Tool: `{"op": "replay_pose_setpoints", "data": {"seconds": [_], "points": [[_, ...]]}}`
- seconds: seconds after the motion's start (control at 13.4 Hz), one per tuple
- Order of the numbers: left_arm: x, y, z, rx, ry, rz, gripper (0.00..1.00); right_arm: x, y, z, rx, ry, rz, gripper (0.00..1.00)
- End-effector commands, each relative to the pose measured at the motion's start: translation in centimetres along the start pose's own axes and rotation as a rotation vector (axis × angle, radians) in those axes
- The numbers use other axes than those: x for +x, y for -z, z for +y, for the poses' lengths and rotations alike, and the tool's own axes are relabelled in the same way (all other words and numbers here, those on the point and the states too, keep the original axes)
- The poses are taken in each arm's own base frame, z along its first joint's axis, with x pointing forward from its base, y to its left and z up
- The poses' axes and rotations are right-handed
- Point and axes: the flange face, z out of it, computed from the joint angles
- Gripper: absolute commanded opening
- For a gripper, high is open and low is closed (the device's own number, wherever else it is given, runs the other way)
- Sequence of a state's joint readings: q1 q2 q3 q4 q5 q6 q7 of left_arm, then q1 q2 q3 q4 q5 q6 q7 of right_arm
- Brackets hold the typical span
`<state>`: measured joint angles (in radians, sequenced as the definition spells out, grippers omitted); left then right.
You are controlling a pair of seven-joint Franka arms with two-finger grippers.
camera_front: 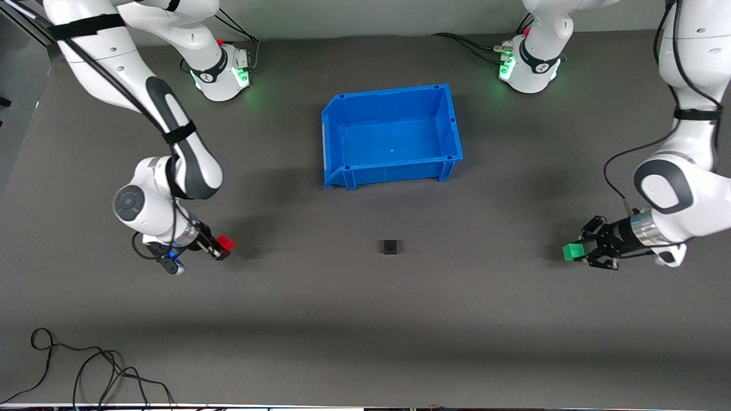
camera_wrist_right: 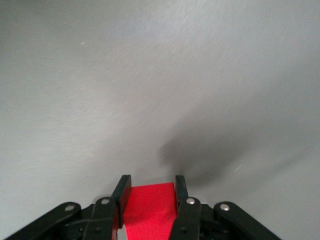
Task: Attach green and red cubes to black cube
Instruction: 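Carry the red cube and green cube toward the black cube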
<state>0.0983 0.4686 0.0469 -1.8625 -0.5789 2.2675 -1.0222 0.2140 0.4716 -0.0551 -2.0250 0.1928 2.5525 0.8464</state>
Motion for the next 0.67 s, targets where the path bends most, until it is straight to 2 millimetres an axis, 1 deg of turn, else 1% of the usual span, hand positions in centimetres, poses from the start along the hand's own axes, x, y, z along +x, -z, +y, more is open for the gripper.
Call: {"op": "replay_pose_setpoints", "data": {"seconds": [0.0,0.07,0.15,0.3,0.37,0.52,0.6], "points": [[-2.5,1.9,3.0,0.013,0.078,0.009,0.37,-2.4,0.4,-4.1,0.028,-0.200,-0.002,0.00],[-4.3,1.5,3.8,0.011,0.089,0.007,0.37,-4.2,-0.2,-5.9,0.032,-0.273,-0.006,0.00],[-6.2,0.6,4.2,0.015,0.099,0.008,0.37,-6.1,-0.8,-8.3,0.040,-0.365,-0.002,0.00],[-10.9,-1.6,5.0,0.031,0.112,0.006,0.37,-8.5,-2.1,-11.7,0.049,-0.490,-0.004,0.00],[-13.5,-2.9,5.0,0.043,0.116,0.007,0.37,-10.4,-2.9,-13.4,0.049,-0.539,-0.008,0.00],[-19.5,-6.5,4.5,0.059,0.078,0.015,0.37,-12.2,-4.0,-15.9,0.051,-0.633,-0.015,0.00],[-21.7,-8.3,4.1,0.067,0.061,0.017,0.37,-13.4,-4.4,-16.9,0.045,-0.662,-0.018,0.00]]}}
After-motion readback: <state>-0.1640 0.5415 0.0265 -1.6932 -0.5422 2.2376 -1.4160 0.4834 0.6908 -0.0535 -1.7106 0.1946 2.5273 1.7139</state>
